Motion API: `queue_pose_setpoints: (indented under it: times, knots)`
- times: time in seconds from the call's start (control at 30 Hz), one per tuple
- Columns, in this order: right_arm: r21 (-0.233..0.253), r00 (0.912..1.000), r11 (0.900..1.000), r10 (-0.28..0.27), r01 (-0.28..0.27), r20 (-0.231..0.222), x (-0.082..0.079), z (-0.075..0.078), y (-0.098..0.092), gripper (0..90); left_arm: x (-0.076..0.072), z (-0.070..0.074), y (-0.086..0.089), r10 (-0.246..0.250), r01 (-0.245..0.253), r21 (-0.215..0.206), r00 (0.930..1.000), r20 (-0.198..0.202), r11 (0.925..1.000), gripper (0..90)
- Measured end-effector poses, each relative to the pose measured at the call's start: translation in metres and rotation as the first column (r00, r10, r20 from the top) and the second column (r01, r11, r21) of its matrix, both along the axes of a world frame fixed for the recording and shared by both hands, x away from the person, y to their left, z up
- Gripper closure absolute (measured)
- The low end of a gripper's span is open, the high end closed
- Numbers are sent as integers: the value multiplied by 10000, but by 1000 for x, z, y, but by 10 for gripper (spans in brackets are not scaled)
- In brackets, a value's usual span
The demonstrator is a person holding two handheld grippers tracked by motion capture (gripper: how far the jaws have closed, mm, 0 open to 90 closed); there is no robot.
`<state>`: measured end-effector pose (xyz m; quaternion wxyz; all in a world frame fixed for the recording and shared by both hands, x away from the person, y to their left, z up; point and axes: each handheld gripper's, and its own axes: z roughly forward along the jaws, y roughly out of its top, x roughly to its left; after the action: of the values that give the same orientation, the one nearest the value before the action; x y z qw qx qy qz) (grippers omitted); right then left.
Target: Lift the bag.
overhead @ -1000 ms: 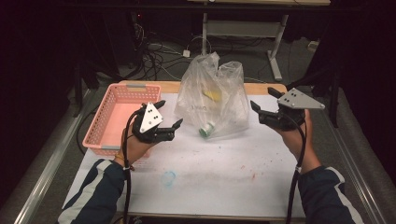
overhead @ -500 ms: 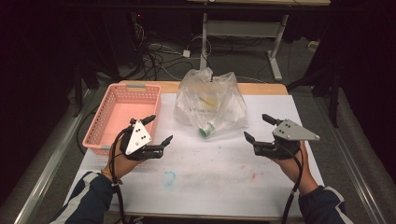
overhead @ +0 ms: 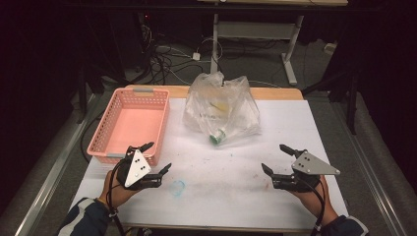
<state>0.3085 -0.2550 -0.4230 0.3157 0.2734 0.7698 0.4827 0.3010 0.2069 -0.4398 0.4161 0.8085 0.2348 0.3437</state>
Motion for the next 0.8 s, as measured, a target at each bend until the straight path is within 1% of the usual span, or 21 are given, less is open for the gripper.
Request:
queue_pose_setpoints:
  times: [0.03, 0.07, 0.1, 0.13, 0.2, 0.27, 0.33, 0.4, 0.47, 0.57, 0.8]
  knots:
    - [-6, 10000, 10000, -68, 68, -31, -2, -5, -2, 179, -1, -2, 1, 6, -6, 18, 10000, -85, 10000, 175]
    - [29, 10000, 10000, -66, 66, -73, -3, -8, -3, 178, -2, -5, 3, -28, 27, -30, 9996, -271, 10000, 175]
    - [60, 9998, 10000, -62, 63, -184, -5, -12, -4, 179, -2, -7, 3, 25, -24, 8, 9994, -349, 10000, 175]
    - [-30, 9997, 9999, -102, 101, -228, -6, -16, -4, 179, -3, -9, 3, 19, -18, 20, 9992, -389, 10000, 175]
    - [-181, 9996, 9998, -109, 104, -254, -9, -21, -4, 178, -4, -13, 3, -3, 4, 11, 9982, -607, 10000, 174]
    - [-180, 9997, 9998, 11, -16, -264, -12, -25, -5, 183, -4, -17, 1, 52, -40, 174, 9976, -690, 9998, 174]
    - [-308, 9995, 9995, 29, -39, -326, -13, -28, -5, 183, -4, -17, 1, 105, -103, 20, 9973, -724, 9999, 158]
    - [-311, 9994, 9995, 10, -20, -332, -12, -28, -6, 183, -5, -17, 2, 269, -260, 173, 9982, -538, 9995, 161]
    - [-281, 9997, 9996, 24, -31, -238, -12, -27, -6, 184, -5, -15, 4, 275, -275, 19, 9975, -656, 9996, 161]
    - [-271, 9999, 9996, 61, -65, -159, -14, -26, -6, 183, -5, -14, 8, 384, -391, -83, 9968, -705, 9992, 161]
    - [-308, 9998, 9994, 163, -167, -130, -15, -25, -5, 183, -4, -15, 8, 337, -338, -7, 9963, -788, 9994, 161]
